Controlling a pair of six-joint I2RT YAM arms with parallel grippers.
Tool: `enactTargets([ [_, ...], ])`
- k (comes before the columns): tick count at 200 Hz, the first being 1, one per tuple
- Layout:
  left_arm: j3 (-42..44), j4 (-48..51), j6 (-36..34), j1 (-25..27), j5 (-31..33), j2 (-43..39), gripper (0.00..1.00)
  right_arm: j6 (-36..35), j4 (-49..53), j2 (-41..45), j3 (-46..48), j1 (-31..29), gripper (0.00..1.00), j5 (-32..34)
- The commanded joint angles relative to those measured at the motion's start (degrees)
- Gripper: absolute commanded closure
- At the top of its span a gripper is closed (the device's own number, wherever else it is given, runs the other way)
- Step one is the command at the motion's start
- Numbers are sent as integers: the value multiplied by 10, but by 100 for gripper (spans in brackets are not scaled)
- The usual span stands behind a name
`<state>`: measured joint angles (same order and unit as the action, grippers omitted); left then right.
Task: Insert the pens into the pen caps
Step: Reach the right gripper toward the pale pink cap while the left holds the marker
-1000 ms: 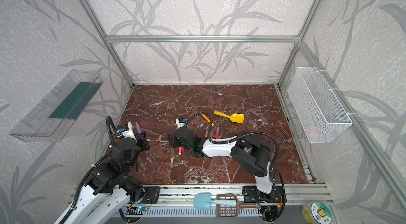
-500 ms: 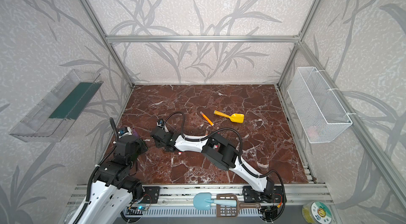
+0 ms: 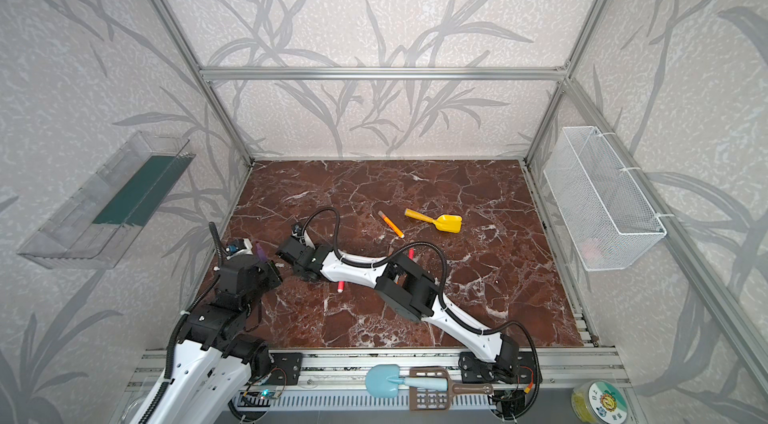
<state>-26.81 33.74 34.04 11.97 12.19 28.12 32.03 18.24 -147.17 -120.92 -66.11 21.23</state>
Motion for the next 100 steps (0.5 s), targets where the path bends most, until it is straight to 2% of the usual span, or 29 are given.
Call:
enactTargets([
  [1,5,-6,-6,-5,-3,-3,100,-4,25,11,34,-3,61,20],
  [41,6,-8,-6,-5,-7,-3,100,-8,27,7,31,-3,66,28],
  [100,7,-10,-7,-6,-12,-4,100,-14,76,-36,-36,-6,72,29],
])
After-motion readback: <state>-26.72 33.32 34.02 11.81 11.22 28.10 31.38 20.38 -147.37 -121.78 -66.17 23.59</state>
